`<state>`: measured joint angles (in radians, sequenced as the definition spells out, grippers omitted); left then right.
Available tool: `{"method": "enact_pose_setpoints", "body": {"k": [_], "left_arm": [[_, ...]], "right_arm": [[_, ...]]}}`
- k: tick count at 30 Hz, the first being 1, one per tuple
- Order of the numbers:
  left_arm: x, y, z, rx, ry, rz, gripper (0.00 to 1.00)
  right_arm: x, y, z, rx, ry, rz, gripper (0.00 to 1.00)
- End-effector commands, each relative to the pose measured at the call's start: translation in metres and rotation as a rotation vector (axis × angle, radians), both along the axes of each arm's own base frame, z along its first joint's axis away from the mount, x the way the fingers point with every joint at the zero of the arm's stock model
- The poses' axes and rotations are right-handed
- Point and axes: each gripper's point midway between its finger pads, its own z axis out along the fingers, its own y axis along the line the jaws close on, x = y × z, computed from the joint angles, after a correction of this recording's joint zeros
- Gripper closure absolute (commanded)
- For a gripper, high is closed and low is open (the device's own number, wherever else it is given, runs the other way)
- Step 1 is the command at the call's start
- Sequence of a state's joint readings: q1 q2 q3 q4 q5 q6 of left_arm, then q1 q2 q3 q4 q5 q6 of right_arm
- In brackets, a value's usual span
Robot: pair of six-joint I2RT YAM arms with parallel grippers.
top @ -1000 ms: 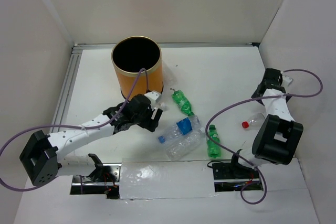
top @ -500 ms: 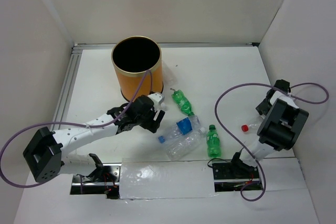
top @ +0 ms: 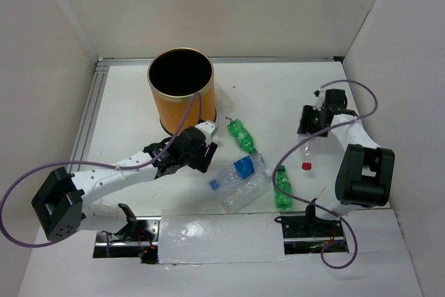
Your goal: Put the plastic bottles in the bin
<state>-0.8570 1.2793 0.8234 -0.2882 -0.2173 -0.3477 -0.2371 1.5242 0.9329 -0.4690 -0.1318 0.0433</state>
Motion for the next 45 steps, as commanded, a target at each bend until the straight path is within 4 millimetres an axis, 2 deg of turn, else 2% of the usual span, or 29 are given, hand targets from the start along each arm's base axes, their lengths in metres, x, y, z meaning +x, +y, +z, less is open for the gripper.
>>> {"method": "enact_pose_setpoints", "body": {"k": [1, 3, 4, 5, 6, 8, 9, 12, 13, 14, 15, 16, 17, 19, 20, 21, 22, 23, 26, 29, 32, 33, 34, 35, 39, 40, 41, 43, 45], "left_arm": [[0.013, -0.005, 0.017, -0.031, -0.07, 0.043, 0.28], [0.015, -0.002, 0.015, 0.003, -0.089, 0.042, 0.28], [0.016, -0.001, 0.015, 0.008, -0.095, 0.049, 0.28], [0.02, 0.004, 0.014, 0.029, -0.118, 0.064, 0.28], [0.022, 0.007, 0.014, 0.039, -0.13, 0.079, 0.23], [0.028, 0.015, 0.017, 0.074, -0.165, 0.112, 0.22], [0.028, 0.022, 0.014, 0.096, -0.159, 0.137, 0.22], [0.031, 0.049, 0.015, 0.137, -0.178, 0.305, 0.18], [0.026, 0.061, 0.012, 0.177, -0.162, 0.347, 0.17], [0.024, 0.07, 0.015, 0.181, -0.165, 0.399, 0.17], [0.023, 0.081, 0.019, 0.155, -0.175, 0.508, 0.17], [0.021, 0.087, 0.022, 0.144, -0.177, 0.564, 0.17], [0.012, 0.1, 0.02, 0.168, -0.155, 0.608, 0.17], [0.006, 0.106, 0.027, 0.053, -0.143, 0.748, 0.14], [0.001, 0.11, 0.025, 0.03, -0.132, 0.781, 0.14], [-0.003, 0.108, 0.023, -0.008, -0.106, 0.787, 0.14], [-0.003, 0.109, 0.024, -0.059, -0.094, 0.831, 0.14], [-0.005, 0.109, 0.026, -0.079, -0.085, 0.839, 0.12], [-0.003, 0.113, 0.034, -0.093, -0.104, 0.814, 0.12], [-0.001, 0.112, 0.035, -0.04, -0.129, 0.695, 0.12], [0.011, 0.091, 0.031, -0.001, -0.163, 0.493, 0.11], [0.02, 0.088, 0.033, -0.003, -0.18, 0.461, 0.09], [0.021, 0.083, 0.03, 0.023, -0.179, 0.403, 0.09], [0.027, 0.084, 0.025, 0.094, -0.185, 0.351, 0.09], [0.051, 0.076, 0.023, 0.219, -0.234, 0.214, 0.08], [0.059, 0.076, 0.015, 0.256, -0.226, 0.193, 0.08], [0.067, 0.074, 0.014, 0.263, -0.243, 0.176, 0.08], [0.077, 0.072, 0.011, 0.311, -0.27, 0.101, 0.08], [0.087, 0.061, 0.007, 0.297, -0.293, 0.029, 0.08]], "right_arm": [[0.041, 0.067, 0.082, 0.031, -0.326, 0.513, 0.7], [0.047, 0.098, 0.112, 0.051, -0.446, 0.772, 0.7], [0.061, 0.113, 0.143, 0.028, -0.533, 0.853, 0.73], [0.068, 0.123, 0.154, 0.027, -0.573, 0.909, 0.75], [0.078, 0.138, 0.19, 0.007, -0.697, 1.029, 0.75], [0.091, 0.163, 0.217, 0.009, -0.808, 1.15, 0.78], [0.095, 0.177, 0.253, 0.002, -0.91, 1.222, 0.78], [0.101, 0.229, 0.291, 0.09, -1.062, 1.394, 0.78], [0.098, 0.256, 0.326, 0.078, -1.161, 1.471, 0.78], [0.108, 0.274, 0.327, 0.098, -1.182, 1.495, 0.78], [0.104, 0.291, 0.363, 0.091, -1.267, 1.53, 0.78], [0.102, 0.307, 0.375, 0.107, -1.305, 1.565, 0.78], [0.104, 0.339, 0.37, 0.158, -1.316, 1.609, 0.78], [0.097, 0.381, 0.394, 0.21, -1.405, 1.668, 0.78], [0.084, 0.389, 0.412, 0.225, -1.437, 1.68, 0.78], [0.09, 0.406, 0.406, 0.245, -1.459, 1.695, 0.78], [0.085, 0.415, 0.421, 0.271, -1.485, 1.676, 0.78], [0.075, 0.433, 0.423, 0.314, -1.497, 1.695, 0.78], [0.071, 0.466, 0.42, 0.405, -1.511, 1.678, 0.75], [0.062, 0.481, 0.417, 0.447, -1.497, 1.682, 0.69], [0.072, 0.495, 0.38, 0.537, -1.371, 1.643, 0.55], [0.072, 0.495, 0.378, 0.56, -1.349, 1.633, 0.46], [0.08, 0.5, 0.362, 0.584, -1.305, 1.614, 0.33], [0.083, 0.503, 0.354, 0.629, -1.245, 1.583, 0.02], [0.108, 0.479, 0.357, 0.708, -1.163, 1.474, 0.0], [0.121, 0.463, 0.359, 0.697, -1.163, 1.439, 0.0], [0.118, 0.451, 0.372, 0.684, -1.184, 1.438, 0.0], [0.13, 0.422, 0.363, 0.661, -1.14, 1.411, 0.0], [0.127, 0.396, 0.368, 0.625, -1.123, 1.406, 0.0]]}}
